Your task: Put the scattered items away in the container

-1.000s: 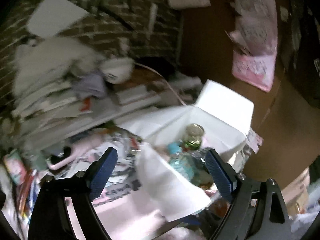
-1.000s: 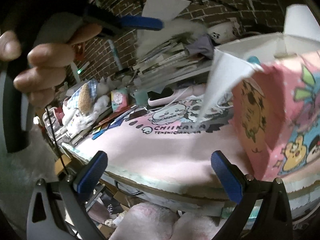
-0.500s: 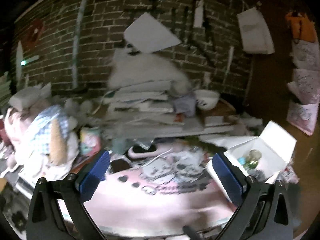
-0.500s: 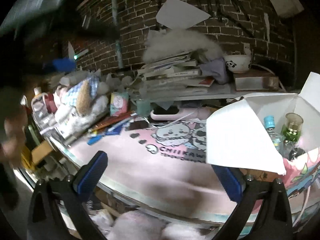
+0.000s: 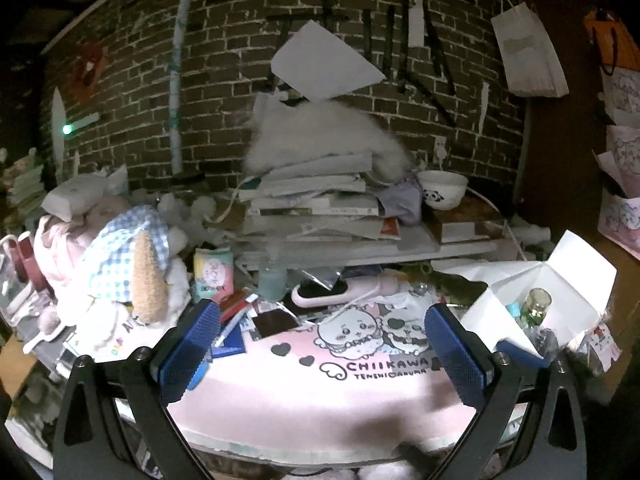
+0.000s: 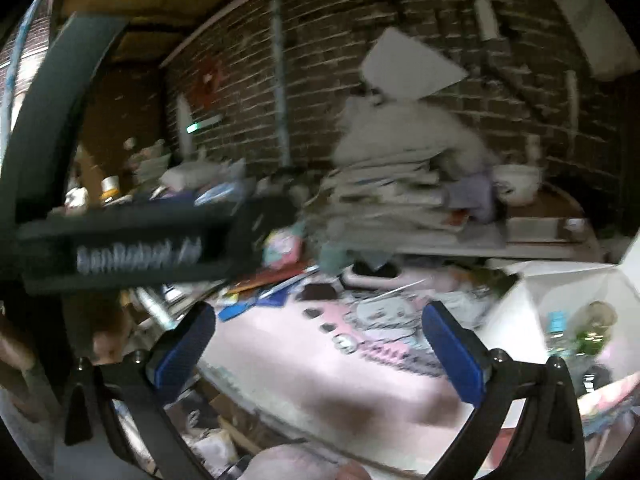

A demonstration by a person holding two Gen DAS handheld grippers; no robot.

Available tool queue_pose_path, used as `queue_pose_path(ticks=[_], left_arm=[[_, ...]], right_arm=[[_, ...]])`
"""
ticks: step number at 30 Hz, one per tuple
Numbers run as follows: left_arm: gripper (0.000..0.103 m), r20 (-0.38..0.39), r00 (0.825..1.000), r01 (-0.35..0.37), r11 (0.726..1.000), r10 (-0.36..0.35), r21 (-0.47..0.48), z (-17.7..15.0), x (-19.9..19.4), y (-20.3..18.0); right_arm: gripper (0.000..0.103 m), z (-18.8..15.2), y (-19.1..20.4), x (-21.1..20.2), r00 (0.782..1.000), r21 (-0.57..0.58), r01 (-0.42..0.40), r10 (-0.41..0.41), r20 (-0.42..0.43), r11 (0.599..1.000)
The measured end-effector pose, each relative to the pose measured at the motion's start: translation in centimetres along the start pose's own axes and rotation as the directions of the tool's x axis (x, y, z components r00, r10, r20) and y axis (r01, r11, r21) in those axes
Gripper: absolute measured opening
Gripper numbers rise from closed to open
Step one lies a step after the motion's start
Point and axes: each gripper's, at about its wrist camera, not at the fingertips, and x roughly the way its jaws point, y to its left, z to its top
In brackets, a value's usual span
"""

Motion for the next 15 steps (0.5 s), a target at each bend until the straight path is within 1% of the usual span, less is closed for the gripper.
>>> queue_pose_path(ticks=[1, 3, 6, 8, 11, 14, 15], left_arm=[[0.102, -0.007, 1.0, 0.007, 1.0, -0.007, 0.001, 0.0, 0.1, -0.2], [0.102, -0.016, 1.0, 0.022, 1.0, -0.022, 0.006, 0.0, 0.4, -0.6], [0.102, -0.024, 0.999, 0.047, 0.999, -0.046, 0.016, 0.0, 0.7, -1.5], [0.102, -0.032, 0.998, 0.052, 0.998, -0.05, 0.039, -0.1, 1.1, -2.5], [0.102, -0.044, 0.996, 0.075, 0.995, -0.073, 0.06, -0.2, 1.6, -3.5], [0.102, -0.061, 0.994, 0.1, 0.993, -0.095, 0.067, -0.4, 2.1, -4.5], [0.102, -0.068, 0.993, 0.104, 0.992, -0.099, 0.068, -0.4, 2.3, -4.7]], right_arm=[[0.103, 0.2, -0.4, -0.1, 1.0, 0.018, 0.027, -0.027, 0.002, 0.999], [0.103, 0.8, -1.9, -0.1, 0.99, 0.069, 0.14, -0.137, -0.043, 0.988], [0.103, 1.2, -3.6, -0.3, 0.973, 0.095, 0.216, -0.206, -0.103, 0.972], [0.103, 1.4, -4.8, -0.3, 0.943, 0.101, 0.312, -0.295, -0.153, 0.945], [0.103, 1.5, -6.3, -0.5, 0.901, 0.075, 0.409, -0.389, -0.193, 0.91], [0.103, 1.1, -7.9, -0.4, 0.876, 0.068, 0.45, -0.424, -0.231, 0.891], [0.103, 1.0, -8.3, -0.3, 0.864, 0.069, 0.468, -0.44, -0.245, 0.881]])
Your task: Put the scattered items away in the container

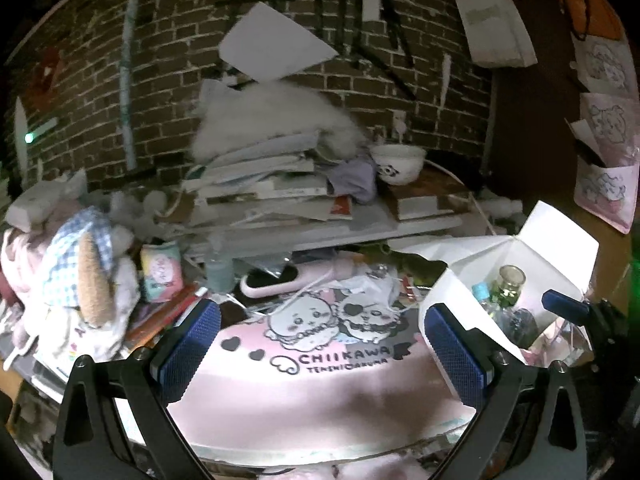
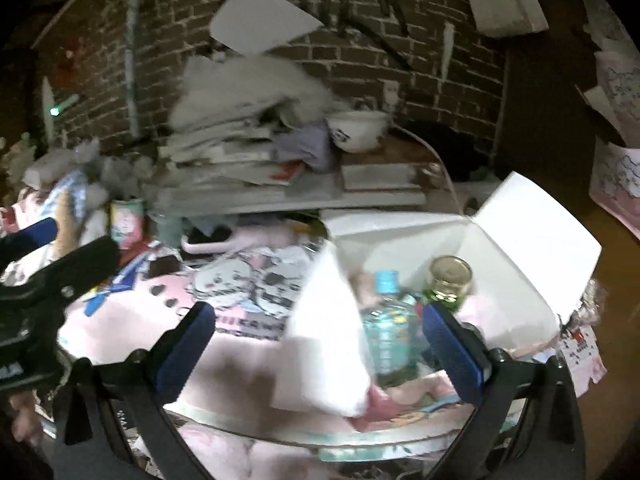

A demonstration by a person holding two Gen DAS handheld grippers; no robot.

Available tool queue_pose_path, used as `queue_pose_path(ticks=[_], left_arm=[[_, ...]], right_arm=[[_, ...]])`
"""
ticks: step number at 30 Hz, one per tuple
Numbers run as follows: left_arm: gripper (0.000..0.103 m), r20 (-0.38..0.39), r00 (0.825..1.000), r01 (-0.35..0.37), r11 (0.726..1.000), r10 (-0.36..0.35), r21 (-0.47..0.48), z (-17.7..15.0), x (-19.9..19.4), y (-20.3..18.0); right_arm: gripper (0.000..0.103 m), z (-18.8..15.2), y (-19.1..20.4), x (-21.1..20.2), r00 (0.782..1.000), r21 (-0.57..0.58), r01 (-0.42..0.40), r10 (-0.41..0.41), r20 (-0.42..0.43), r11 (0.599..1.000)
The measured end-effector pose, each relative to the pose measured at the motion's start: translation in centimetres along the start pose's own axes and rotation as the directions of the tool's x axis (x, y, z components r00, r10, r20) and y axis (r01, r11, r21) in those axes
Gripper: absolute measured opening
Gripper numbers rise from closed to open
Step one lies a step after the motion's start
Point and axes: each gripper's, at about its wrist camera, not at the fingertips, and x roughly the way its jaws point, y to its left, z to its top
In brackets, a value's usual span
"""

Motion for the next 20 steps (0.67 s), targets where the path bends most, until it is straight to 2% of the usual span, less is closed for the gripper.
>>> queue_pose_path(ticks=[8, 20], left_arm=[[0.102, -0.062, 0.998, 0.023, 1.0, -0.022, 0.013, -0.2, 1.8, -1.2], [0.102, -0.082, 0.996, 0.03, 1.0, -0.03, 0.0, -0.4, 2.4, -1.1]], right_arm=[[0.103, 0.1, -1.2, 1.2, 0.996, 0.005, 0.088, -0.088, -0.028, 0.996], [0.103, 0.1, -1.0, 1.2, 0.994, 0.007, 0.108, -0.108, -0.025, 0.994]])
